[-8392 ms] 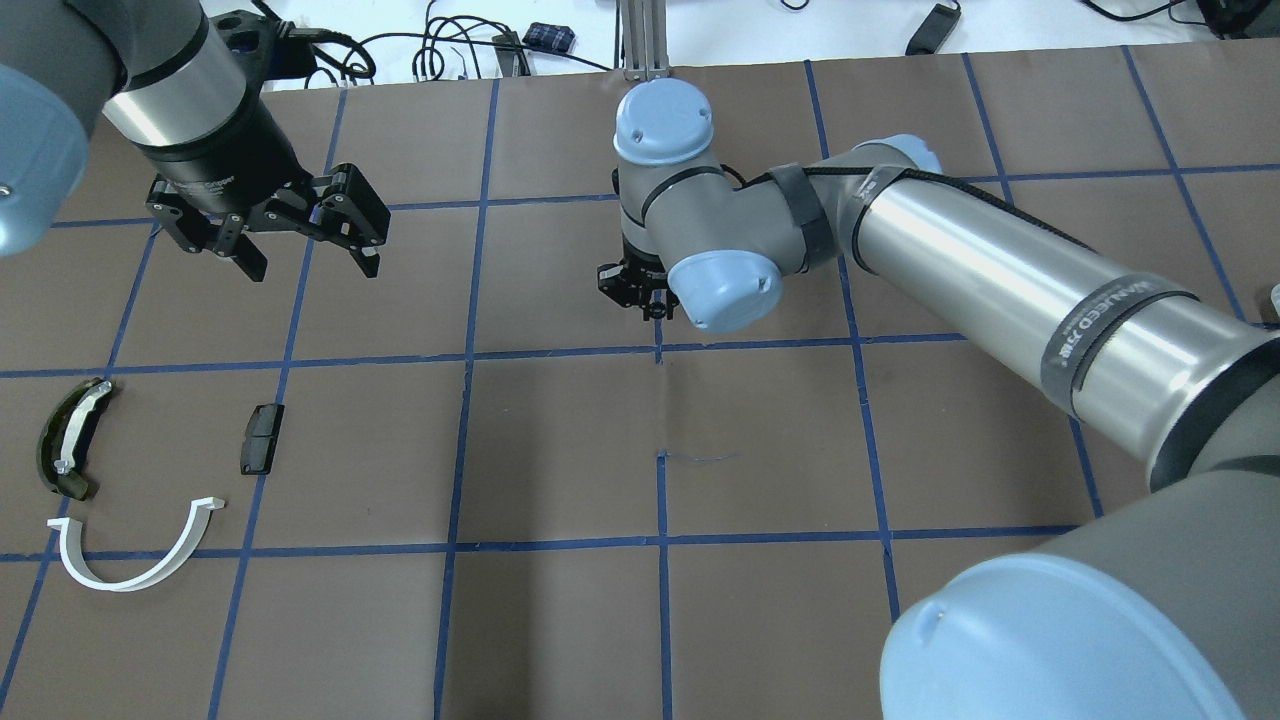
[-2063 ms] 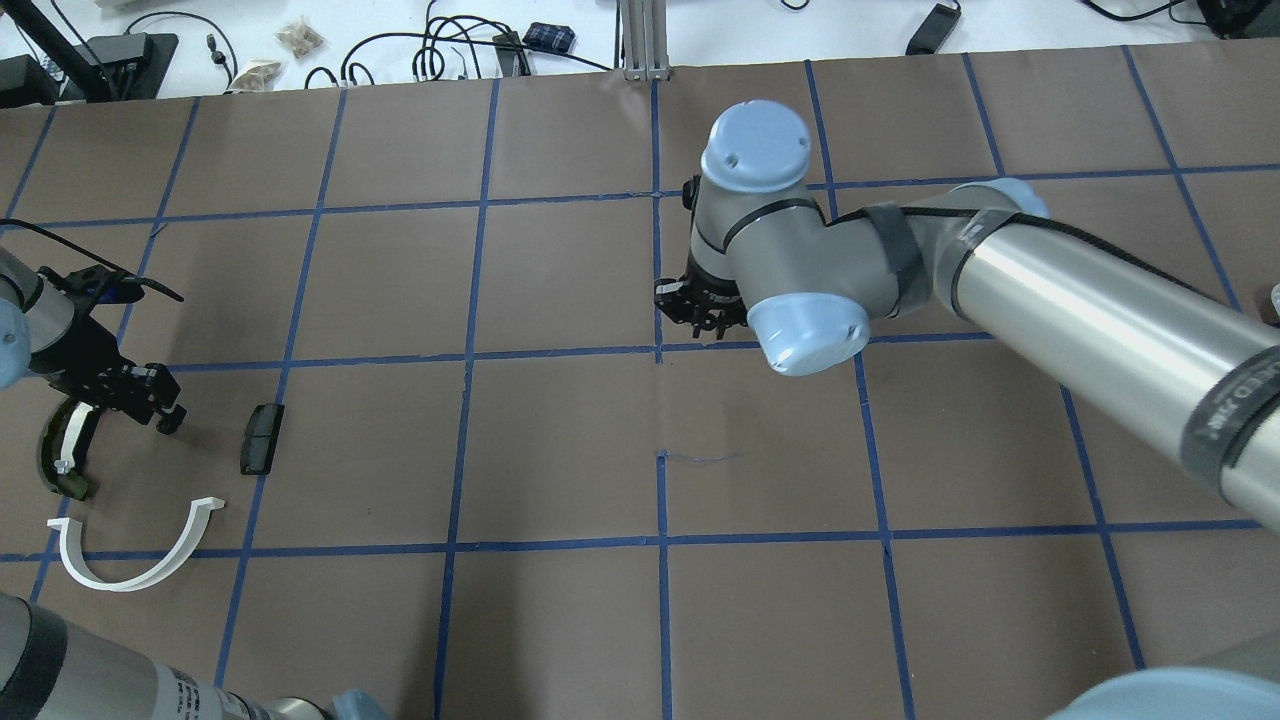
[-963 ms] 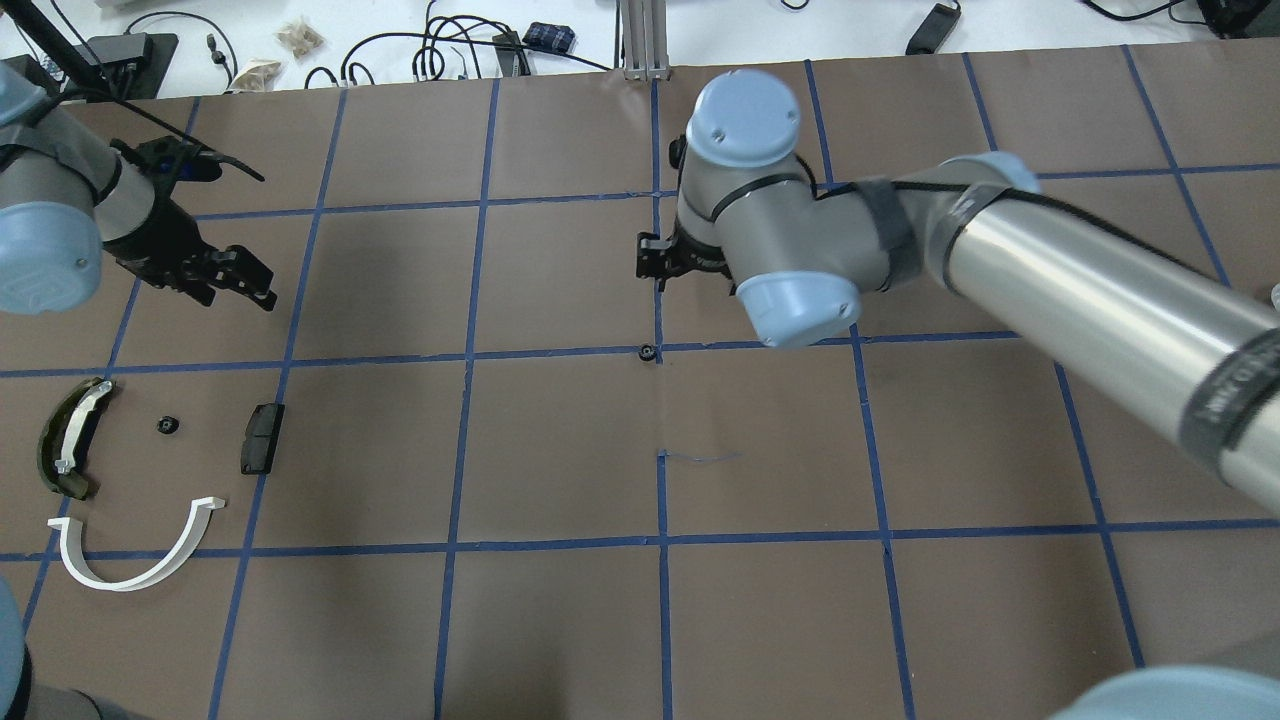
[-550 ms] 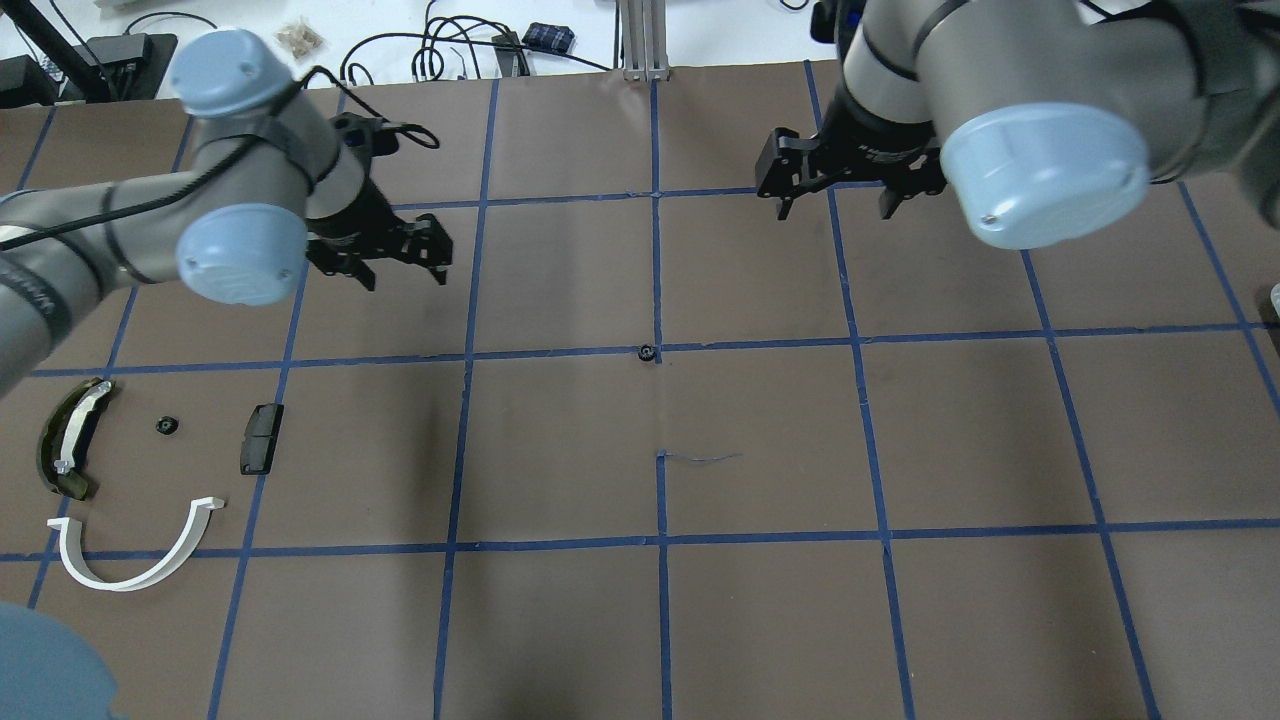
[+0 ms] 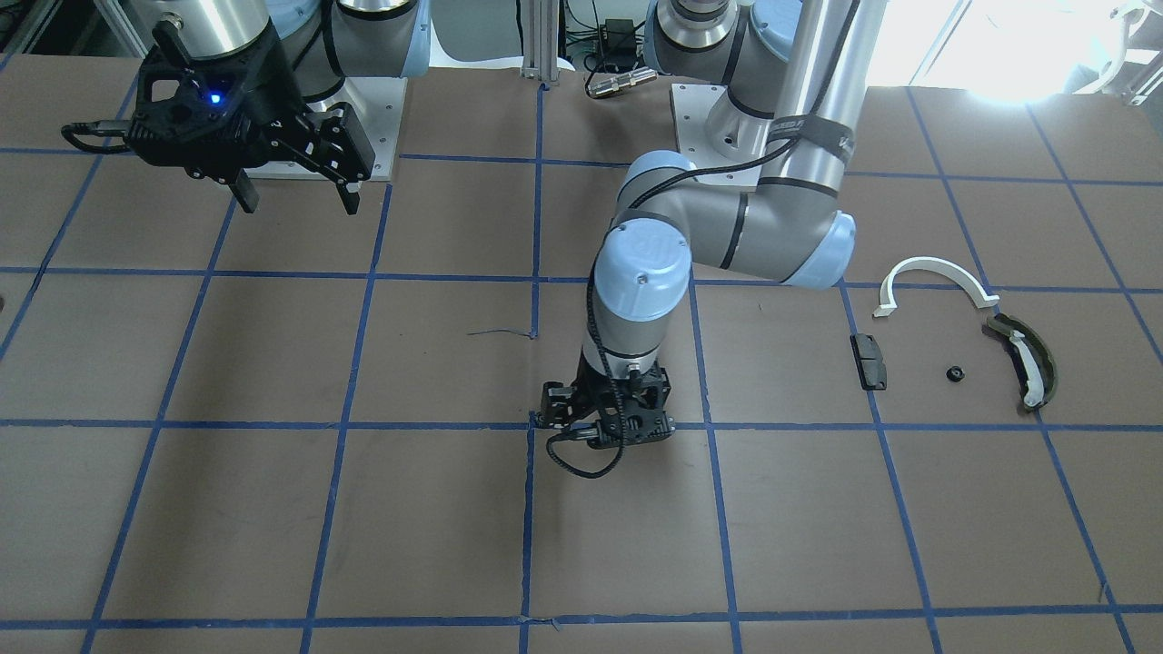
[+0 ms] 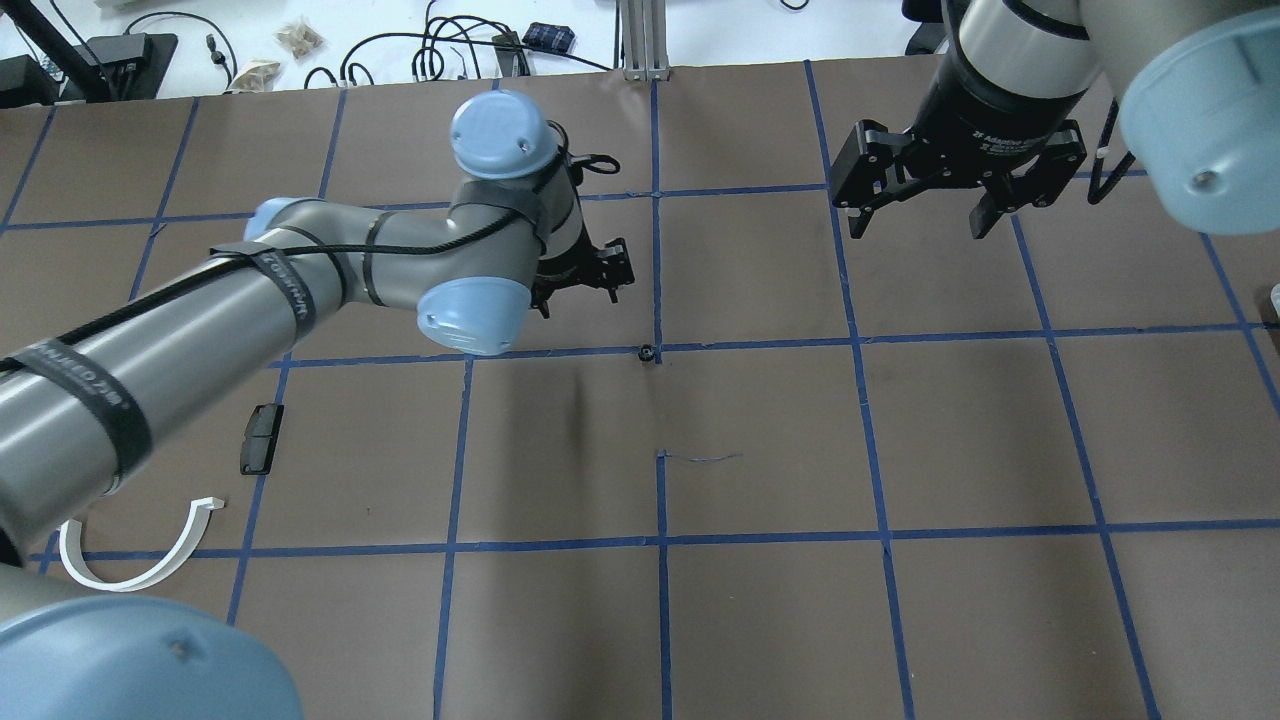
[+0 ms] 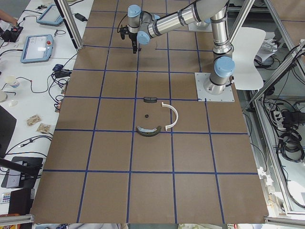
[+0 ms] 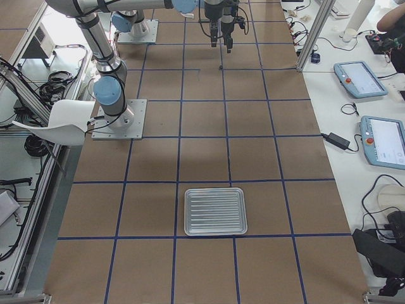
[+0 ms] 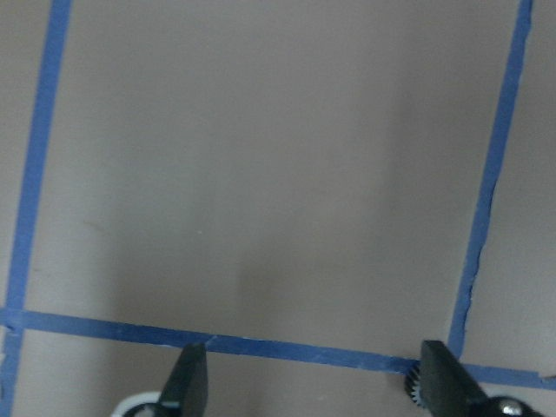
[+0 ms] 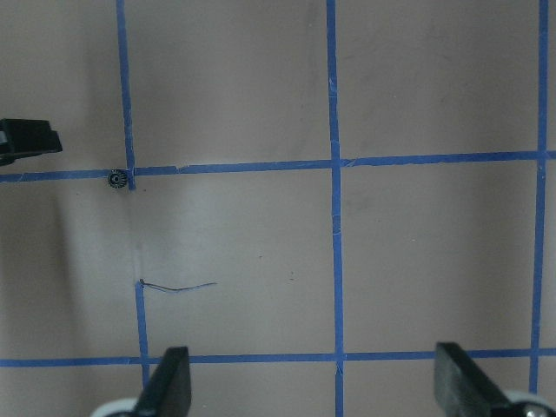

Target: Place bearing gear from tray to pile

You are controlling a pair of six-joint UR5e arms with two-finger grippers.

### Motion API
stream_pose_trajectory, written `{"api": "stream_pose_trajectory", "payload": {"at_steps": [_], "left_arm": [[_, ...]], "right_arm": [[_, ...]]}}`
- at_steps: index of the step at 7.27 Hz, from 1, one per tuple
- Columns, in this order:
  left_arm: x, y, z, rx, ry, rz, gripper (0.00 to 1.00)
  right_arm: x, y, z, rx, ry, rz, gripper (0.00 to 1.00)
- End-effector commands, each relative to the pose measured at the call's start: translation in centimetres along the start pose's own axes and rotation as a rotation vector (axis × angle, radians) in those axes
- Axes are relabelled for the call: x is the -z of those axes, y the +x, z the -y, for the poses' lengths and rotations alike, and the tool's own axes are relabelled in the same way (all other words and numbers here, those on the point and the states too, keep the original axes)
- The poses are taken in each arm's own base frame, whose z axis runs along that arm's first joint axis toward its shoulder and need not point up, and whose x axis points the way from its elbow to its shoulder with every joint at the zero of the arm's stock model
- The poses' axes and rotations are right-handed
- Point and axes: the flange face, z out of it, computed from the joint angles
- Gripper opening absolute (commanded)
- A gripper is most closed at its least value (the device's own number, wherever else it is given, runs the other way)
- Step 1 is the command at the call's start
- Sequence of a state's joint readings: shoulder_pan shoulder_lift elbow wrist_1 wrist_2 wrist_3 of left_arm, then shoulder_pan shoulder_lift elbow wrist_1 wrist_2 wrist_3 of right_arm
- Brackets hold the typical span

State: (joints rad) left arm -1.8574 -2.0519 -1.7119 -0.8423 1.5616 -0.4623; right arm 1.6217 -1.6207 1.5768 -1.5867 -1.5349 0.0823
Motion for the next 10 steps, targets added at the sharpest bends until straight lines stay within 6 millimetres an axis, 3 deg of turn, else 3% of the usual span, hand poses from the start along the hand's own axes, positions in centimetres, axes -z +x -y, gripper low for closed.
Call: {"api": "stream_pose_trajectory", "payload": {"at_steps": [1, 2, 4, 6, 8, 10], "left_arm": [[-2.2, 4.6, -3.6, -0.013, -0.007, 0.025, 0.92], [-3.3, 4.9, -5.1, -0.032, -0.021, 0.051, 0.92], [-4.1, 4.7, -6.8, -0.048, -0.053, 0.074, 0.79], [-4.2, 5.0, -6.0, -0.052, -0.046, 0.064, 0.66], [-4.0, 5.8, -4.6, -0.058, -0.028, 0.052, 0.74], [-4.4, 5.5, -4.3, -0.063, -0.033, 0.056, 0.74]], "right_arm": [[0.5, 0.3, 0.1, -0.004, 0.008, -0.02, 1.0], [0.0, 0.3, 0.4, -0.004, 0.002, -0.018, 1.0], [0.2, 0.3, 0.5, -0.005, 0.009, -0.014, 1.0], [0.1, 0.2, 0.5, -0.003, 0.011, -0.005, 1.0], [0.2, 0.2, 0.7, -0.001, 0.027, -0.005, 1.0], [0.4, 0.2, 0.8, -0.003, 0.034, -0.004, 1.0]]}}
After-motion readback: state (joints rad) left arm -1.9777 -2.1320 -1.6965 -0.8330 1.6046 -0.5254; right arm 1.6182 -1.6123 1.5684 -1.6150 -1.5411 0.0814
